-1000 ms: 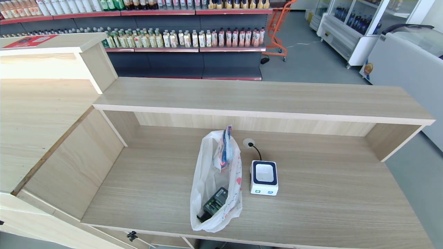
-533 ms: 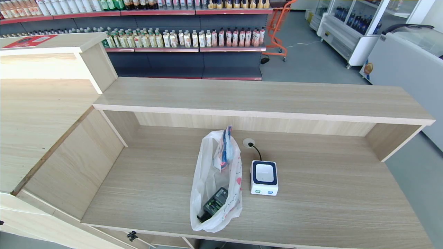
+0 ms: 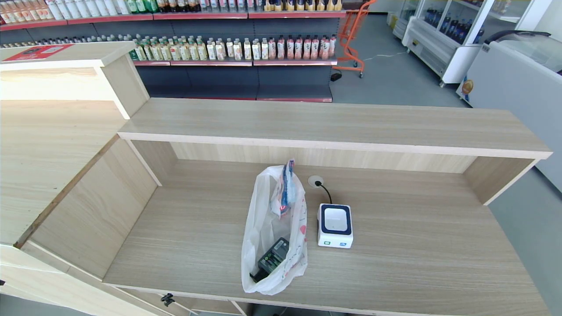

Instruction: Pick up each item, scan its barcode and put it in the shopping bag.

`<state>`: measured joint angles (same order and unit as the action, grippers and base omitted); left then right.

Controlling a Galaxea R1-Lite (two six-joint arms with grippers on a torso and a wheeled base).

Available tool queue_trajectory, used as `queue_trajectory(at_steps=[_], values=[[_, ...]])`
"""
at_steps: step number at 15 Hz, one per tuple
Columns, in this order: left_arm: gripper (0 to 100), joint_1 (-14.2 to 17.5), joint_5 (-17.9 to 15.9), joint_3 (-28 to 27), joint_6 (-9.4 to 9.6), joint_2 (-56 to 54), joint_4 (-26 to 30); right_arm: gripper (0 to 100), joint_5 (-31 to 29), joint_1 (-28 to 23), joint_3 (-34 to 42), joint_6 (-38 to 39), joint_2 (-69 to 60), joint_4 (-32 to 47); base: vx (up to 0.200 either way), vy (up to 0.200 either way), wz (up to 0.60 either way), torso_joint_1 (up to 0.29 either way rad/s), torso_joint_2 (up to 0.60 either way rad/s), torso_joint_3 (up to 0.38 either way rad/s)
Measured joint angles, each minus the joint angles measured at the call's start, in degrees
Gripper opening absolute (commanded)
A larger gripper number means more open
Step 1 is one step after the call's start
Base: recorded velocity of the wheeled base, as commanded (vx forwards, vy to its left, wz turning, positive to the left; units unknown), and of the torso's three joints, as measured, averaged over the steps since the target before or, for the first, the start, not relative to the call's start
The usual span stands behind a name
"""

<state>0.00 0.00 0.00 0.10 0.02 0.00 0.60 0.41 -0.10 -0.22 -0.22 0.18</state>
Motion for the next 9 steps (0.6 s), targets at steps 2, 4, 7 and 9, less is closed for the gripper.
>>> queue_trajectory(at_steps=[2,4,7,9], values=[[100,0.00,-0.05,0.00,0.15,0.00,0.00,0,0.00,0.05,0.00,0.00,0.00,0.00,0.000,0.000,0.00,0.000,0.00,0.000],[100,-0.05,-0.07,0.00,0.28,0.11,0.00,0,0.00,0.02,0.00,-0.02,0.00,0.00,0.100,-0.100,0.00,-0.001,0.00,0.001],[100,-0.05,-0.05,0.00,0.15,0.07,0.02,0,0.02,-0.06,-0.01,-0.02,0.00,-0.07,0.133,-0.133,0.00,-0.003,0.00,0.006],[100,0.10,-0.05,0.00,0.11,0.05,0.00,0,-0.05,0.11,0.00,0.00,0.00,0.02,0.000,0.000,0.00,0.000,0.00,0.000]])
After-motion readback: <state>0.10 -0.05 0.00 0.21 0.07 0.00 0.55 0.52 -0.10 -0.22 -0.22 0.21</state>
